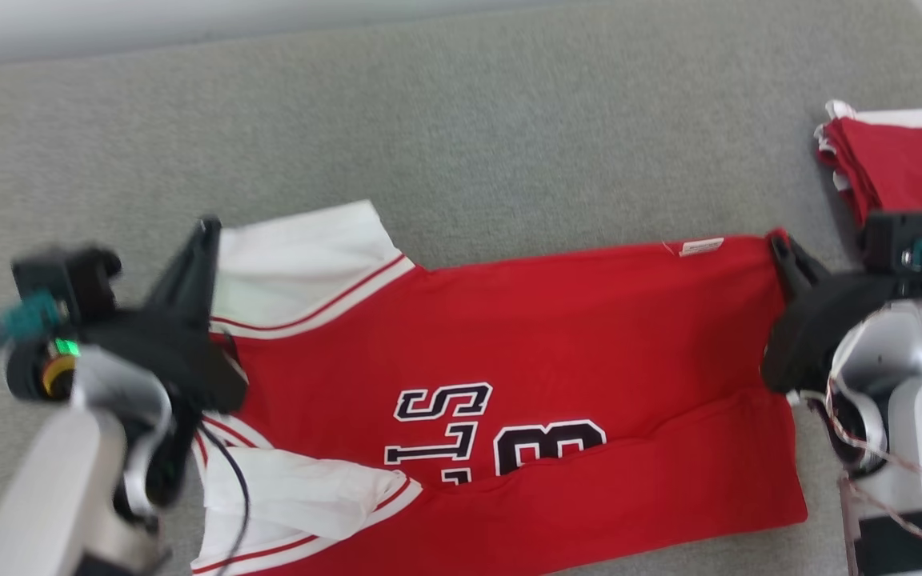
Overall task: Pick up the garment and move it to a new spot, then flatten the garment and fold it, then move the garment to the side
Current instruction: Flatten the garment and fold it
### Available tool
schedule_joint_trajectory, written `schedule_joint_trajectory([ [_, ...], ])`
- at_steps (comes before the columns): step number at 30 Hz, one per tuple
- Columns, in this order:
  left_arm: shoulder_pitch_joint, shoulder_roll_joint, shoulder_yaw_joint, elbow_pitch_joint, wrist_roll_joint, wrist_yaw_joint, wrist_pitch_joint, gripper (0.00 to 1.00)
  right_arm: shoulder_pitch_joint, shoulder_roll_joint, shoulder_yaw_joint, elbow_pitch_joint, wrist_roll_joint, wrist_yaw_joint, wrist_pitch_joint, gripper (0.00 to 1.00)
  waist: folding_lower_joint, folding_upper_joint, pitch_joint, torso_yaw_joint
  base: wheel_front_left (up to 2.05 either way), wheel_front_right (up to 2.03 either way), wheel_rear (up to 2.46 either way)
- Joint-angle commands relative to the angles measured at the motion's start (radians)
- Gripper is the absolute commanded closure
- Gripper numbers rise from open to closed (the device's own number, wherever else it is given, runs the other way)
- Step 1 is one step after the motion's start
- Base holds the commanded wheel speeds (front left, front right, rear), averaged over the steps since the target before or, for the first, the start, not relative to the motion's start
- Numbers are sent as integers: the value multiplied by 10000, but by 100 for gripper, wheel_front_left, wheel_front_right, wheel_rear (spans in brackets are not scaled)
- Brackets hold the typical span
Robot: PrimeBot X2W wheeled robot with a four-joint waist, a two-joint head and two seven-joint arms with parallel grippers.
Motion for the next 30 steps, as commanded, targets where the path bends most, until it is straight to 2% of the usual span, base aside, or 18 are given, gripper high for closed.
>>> schedule_joint_trajectory([
  [1,433,-20,18,-262,-109,80,-72,100,279,51,-40,-57,-55,-27,-120,100,1,0,-448,292,0,0,0],
  [5,1840,29,31,-1429,-121,421,-227,100,1083,72,-285,-273,-92,-27,-581,100,1,0,-751,508,0,0,0],
  [12,3986,-312,8,-2801,-494,998,-537,100,2277,114,-437,-311,24,-29,-968,100,1,0,-1118,801,0,0,0],
  [18,5266,-796,-110,-3286,-941,1246,-703,100,2822,-53,-650,33,-33,-27,-1007,100,1,0,-1428,966,0,0,0],
  [30,6088,-968,-300,-3117,-1280,1328,-672,100,3359,12,-1102,58,-97,-27,-663,100,1,0,-1598,1140,0,0,0],
])
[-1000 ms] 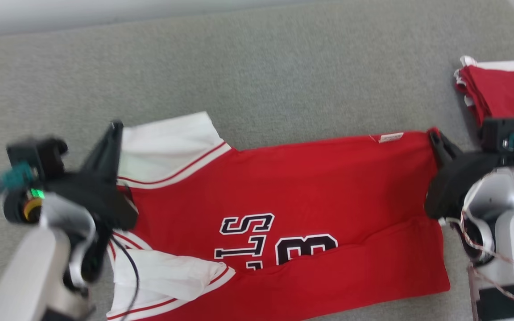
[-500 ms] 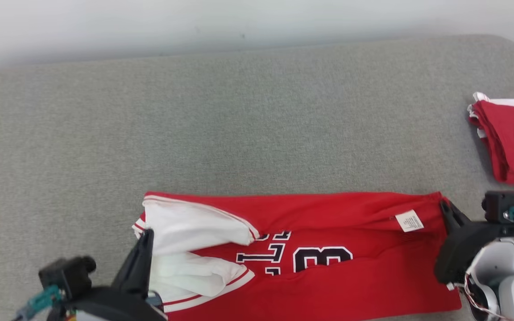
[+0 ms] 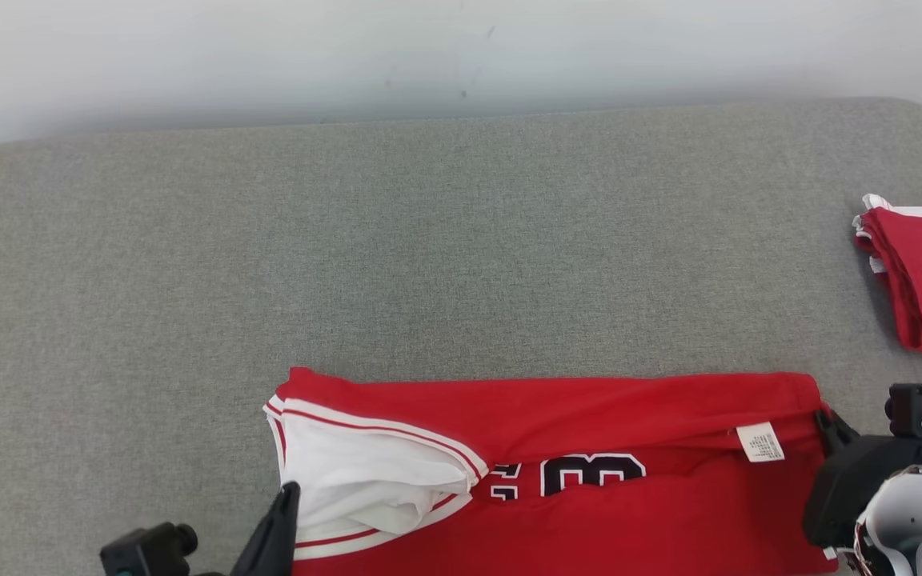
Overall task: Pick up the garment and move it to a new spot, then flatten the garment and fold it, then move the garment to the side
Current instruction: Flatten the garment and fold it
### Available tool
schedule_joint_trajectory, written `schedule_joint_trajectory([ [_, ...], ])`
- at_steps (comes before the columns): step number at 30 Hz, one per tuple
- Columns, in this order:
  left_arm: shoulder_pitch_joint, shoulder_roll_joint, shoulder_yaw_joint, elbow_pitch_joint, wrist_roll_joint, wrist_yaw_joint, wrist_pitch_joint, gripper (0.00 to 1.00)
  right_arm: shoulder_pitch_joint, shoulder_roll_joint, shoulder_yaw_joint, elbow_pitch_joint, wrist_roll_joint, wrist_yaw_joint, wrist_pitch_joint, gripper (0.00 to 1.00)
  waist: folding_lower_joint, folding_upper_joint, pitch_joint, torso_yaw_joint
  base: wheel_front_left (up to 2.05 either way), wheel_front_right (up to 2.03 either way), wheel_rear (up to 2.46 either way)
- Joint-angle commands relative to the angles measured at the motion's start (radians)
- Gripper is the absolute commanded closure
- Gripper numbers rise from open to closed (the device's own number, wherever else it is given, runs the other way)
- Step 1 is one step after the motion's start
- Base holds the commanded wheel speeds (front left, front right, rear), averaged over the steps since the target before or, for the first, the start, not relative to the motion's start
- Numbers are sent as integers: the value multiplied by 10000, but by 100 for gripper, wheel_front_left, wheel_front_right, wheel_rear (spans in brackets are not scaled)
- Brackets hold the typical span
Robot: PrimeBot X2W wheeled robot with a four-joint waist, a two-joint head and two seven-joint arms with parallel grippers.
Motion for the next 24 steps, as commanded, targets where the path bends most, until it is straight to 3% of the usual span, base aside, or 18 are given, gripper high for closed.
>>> schedule_joint_trajectory([
  [1,126,-38,-12,33,-111,-1,-43,100,104,43,-32,3,-15,-27,-7,100,1,1,2,4,0,0,0],
  [4,248,-29,-139,275,-130,-41,77,100,277,89,-115,63,-100,-29,99,100,1,1,-3,6,0,0,0],
  [5,278,-2,-229,372,-116,-46,159,100,325,128,-118,106,-80,-27,154,88,1,1,-10,2,0,0,0],
  [6,271,63,-274,454,-2,-25,191,95,356,205,-157,144,-6,-27,196,0,1,1,-18,-4,0,0,0],
  [7,231,191,-338,556,239,26,168,43,364,265,-240,159,27,-27,209,0,1,1,-29,-8,0,0,0],
  [8,198,273,-396,677,443,79,116,0,369,297,-282,151,61,-27,187,0,1,1,-44,-9,0,0,0],
  [13,-12,671,-591,1243,1413,147,-497,0,661,678,-780,-186,499,-27,267,0,1,1,-220,15,0,0,0],
  [19,-229,904,-244,1571,2487,200,-2537,0,1016,988,-1312,-1199,813,-27,785,0,1,1,-321,12,0,0,0],
  [24,-365,470,276,1493,3190,406,-3094,0,818,1130,-1522,-1361,709,-27,1140,0,1,1,-283,22,0,0,0],
])
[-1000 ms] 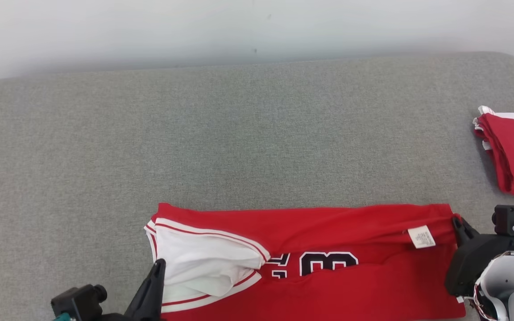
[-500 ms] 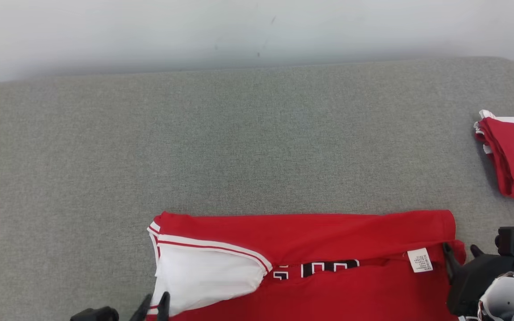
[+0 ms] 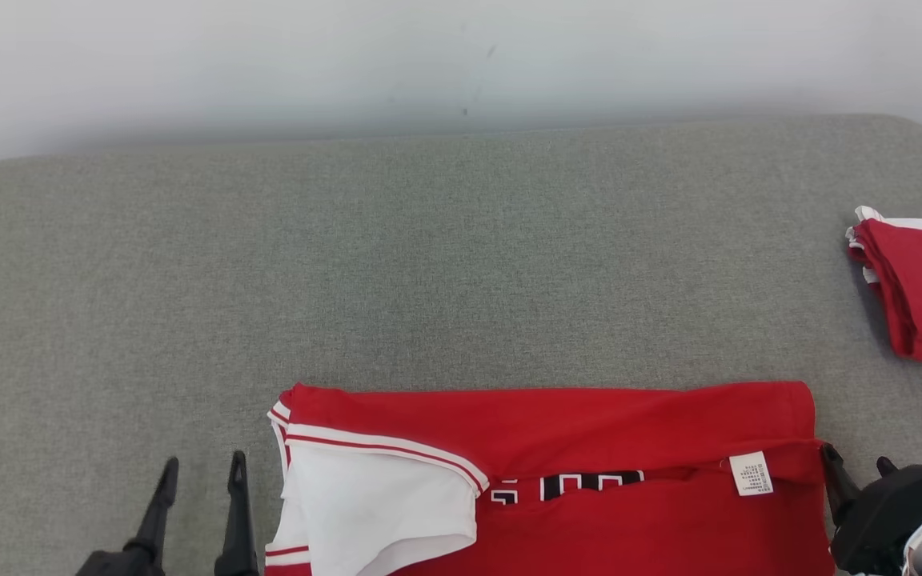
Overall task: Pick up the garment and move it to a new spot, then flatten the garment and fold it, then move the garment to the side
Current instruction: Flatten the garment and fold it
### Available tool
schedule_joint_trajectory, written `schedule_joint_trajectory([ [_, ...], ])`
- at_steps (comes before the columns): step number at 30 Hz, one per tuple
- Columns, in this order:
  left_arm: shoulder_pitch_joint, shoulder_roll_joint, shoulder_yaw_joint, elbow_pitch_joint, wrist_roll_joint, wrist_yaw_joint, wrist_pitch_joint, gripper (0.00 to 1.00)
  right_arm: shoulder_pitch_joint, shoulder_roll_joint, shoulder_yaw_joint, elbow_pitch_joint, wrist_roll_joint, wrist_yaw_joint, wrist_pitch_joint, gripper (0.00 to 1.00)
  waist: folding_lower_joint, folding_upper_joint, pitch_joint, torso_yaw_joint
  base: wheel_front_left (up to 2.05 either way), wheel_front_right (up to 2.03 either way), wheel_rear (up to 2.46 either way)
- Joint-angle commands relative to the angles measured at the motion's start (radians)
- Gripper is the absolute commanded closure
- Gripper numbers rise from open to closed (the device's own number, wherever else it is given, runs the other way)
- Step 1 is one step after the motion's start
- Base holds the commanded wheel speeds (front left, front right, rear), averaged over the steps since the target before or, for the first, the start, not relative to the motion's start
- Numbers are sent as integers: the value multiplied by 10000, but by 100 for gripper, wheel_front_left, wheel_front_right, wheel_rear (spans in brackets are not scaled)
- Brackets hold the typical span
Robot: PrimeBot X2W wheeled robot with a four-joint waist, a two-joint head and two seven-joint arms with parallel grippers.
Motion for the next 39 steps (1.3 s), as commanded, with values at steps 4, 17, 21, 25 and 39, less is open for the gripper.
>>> schedule_joint_trajectory([
  [4,-78,-627,894,-554,929,-16,-75,0,-683,121,87,781,-257,-27,481,0,1,0,240,44,0,0,0],
  [17,357,-1370,2114,-756,2088,-467,-81,0,-1292,193,333,3014,-493,-27,953,0,1,0,418,307,0,0,0],
  [21,454,-1460,2348,-752,2193,-582,-81,0,-1316,209,344,3133,-409,-27,836,100,1,0,371,285,0,0,0],
  [25,540,-1559,2588,-701,2320,-734,-81,0,-1656,109,-340,2878,-444,-30,-37,100,1,0,259,151,0,0,0],
  [39,865,-1957,2678,-443,2568,-1014,-82,0,-1164,98,-2427,1075,-1108,-27,-1211,100,1,0,-329,-84,0,0,0],
])
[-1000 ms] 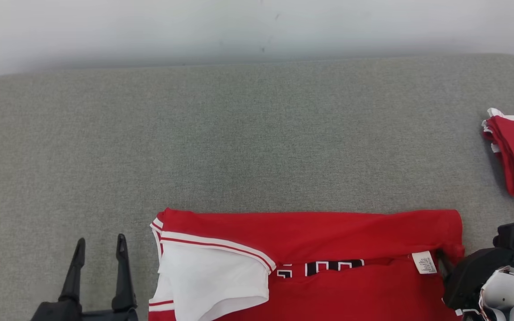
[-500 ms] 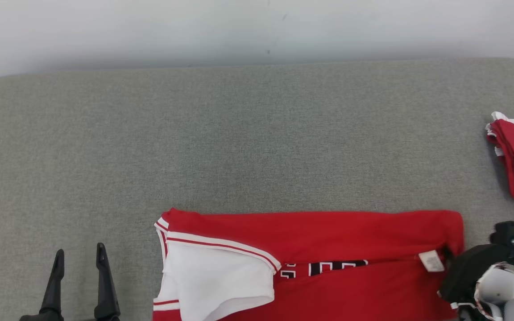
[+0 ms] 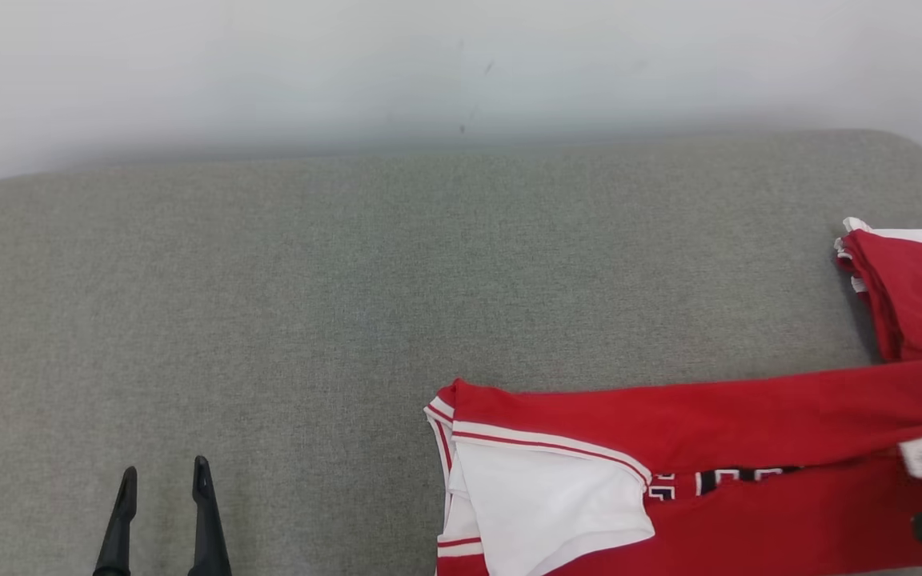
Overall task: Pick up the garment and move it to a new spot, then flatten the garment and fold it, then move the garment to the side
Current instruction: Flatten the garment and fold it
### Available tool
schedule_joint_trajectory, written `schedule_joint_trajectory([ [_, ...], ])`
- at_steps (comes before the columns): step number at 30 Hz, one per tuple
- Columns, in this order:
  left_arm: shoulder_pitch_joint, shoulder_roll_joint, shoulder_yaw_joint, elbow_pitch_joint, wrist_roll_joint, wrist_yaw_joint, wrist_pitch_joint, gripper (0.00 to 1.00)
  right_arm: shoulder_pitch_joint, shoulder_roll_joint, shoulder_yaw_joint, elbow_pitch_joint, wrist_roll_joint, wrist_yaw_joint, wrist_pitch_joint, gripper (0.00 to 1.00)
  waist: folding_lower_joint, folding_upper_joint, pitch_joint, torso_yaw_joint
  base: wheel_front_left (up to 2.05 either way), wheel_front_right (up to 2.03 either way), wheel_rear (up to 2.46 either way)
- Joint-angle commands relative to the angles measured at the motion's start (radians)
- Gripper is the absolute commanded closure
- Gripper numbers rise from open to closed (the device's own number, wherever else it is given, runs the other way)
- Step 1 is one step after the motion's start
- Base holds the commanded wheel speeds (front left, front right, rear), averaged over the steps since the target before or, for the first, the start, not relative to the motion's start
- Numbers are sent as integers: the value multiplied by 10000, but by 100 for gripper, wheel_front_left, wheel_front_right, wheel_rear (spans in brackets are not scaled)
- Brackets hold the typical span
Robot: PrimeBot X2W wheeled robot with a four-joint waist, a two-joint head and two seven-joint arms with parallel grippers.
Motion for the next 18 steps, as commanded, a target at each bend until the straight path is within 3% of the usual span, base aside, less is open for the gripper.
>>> schedule_joint_trajectory([
  [1,181,-37,24,42,33,-13,-30,0,192,41,344,-178,248,-27,165,100,-1,-1,-92,-53,0,0,0],
  [10,269,-201,-94,180,68,-109,-31,0,1349,86,4610,-1701,2468,-27,1192,100,-1,-1,-261,-58,0,0,0],
  [18,-23,-293,-184,322,51,-231,-31,0,748,81,7555,-654,3576,-27,592,100,-1,-1,-27,288,0,0,0],
])
